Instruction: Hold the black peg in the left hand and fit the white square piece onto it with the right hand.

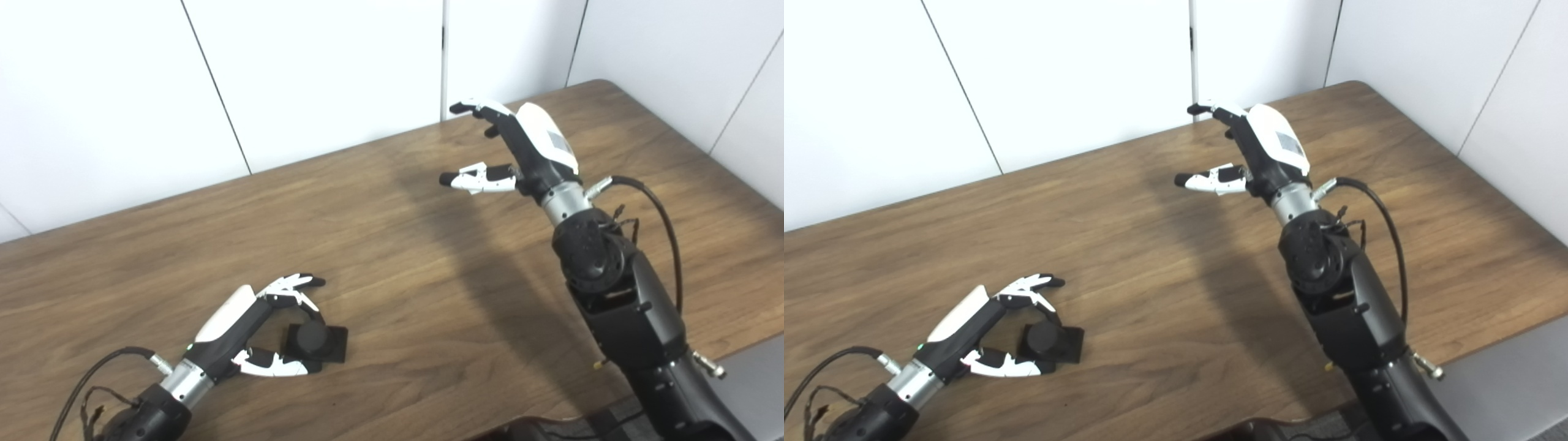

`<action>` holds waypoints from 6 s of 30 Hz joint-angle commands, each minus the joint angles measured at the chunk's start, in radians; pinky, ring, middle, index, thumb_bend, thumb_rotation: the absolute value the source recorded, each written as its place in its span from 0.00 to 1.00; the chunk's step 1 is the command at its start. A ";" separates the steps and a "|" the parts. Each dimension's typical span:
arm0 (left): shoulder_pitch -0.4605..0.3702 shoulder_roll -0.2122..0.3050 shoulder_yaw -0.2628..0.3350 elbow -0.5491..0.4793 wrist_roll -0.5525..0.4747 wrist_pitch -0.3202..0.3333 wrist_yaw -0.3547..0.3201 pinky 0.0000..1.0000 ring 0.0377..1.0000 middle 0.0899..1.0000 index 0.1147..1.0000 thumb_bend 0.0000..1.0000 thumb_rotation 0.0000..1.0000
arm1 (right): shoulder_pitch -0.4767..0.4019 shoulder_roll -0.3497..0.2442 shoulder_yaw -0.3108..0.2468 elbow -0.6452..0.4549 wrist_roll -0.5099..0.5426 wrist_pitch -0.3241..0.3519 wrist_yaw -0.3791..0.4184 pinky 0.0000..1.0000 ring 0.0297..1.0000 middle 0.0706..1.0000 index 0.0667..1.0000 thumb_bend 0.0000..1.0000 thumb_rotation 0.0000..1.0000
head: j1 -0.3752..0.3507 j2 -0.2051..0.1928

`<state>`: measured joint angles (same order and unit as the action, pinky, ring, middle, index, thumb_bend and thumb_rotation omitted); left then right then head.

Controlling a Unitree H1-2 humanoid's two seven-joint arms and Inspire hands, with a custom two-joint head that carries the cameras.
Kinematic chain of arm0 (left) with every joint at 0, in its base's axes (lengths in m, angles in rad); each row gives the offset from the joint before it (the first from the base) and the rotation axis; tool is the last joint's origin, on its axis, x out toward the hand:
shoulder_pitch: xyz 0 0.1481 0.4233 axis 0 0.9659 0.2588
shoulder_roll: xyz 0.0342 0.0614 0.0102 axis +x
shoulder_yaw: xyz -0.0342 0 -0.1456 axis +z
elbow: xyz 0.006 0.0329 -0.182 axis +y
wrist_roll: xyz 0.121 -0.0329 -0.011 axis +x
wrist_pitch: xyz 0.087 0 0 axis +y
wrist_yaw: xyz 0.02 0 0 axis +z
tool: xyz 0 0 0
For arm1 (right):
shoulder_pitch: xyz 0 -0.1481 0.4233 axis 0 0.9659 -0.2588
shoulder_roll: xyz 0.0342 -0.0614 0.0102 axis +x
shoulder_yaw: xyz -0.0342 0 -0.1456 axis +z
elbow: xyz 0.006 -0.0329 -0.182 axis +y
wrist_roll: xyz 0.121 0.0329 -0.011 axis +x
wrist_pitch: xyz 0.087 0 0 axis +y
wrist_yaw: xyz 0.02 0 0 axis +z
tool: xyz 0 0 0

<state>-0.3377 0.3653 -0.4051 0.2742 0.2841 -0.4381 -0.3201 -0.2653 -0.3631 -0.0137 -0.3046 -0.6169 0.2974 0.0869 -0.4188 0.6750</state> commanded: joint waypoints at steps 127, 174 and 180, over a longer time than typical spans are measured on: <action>0.053 0.016 -0.031 0.001 0.060 0.054 -0.030 0.92 0.93 0.87 0.43 0.52 0.07 | -0.300 -0.251 0.142 0.441 -0.050 -0.030 0.074 0.68 0.82 0.85 0.77 0.67 0.24 | 0.064 0.013; 0.060 0.019 -0.038 -0.009 0.071 0.080 -0.024 0.93 0.93 0.88 0.43 0.52 0.08 | -0.284 -0.279 0.210 0.434 -0.089 -0.021 0.164 0.70 0.83 0.86 0.78 0.68 0.46 | 0.093 0.020; 0.063 0.018 -0.036 -0.007 0.064 0.075 -0.024 0.93 0.93 0.87 0.43 0.52 0.08 | -0.290 -0.285 0.223 0.440 -0.099 -0.022 0.175 0.71 0.83 0.87 0.78 0.68 0.45 | 0.096 0.023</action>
<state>-0.3117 0.3628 -0.4080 0.2394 0.2969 -0.3998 -0.2859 -0.5057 -0.6179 0.2162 0.1529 -0.7013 0.2967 0.2759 -0.3222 0.6964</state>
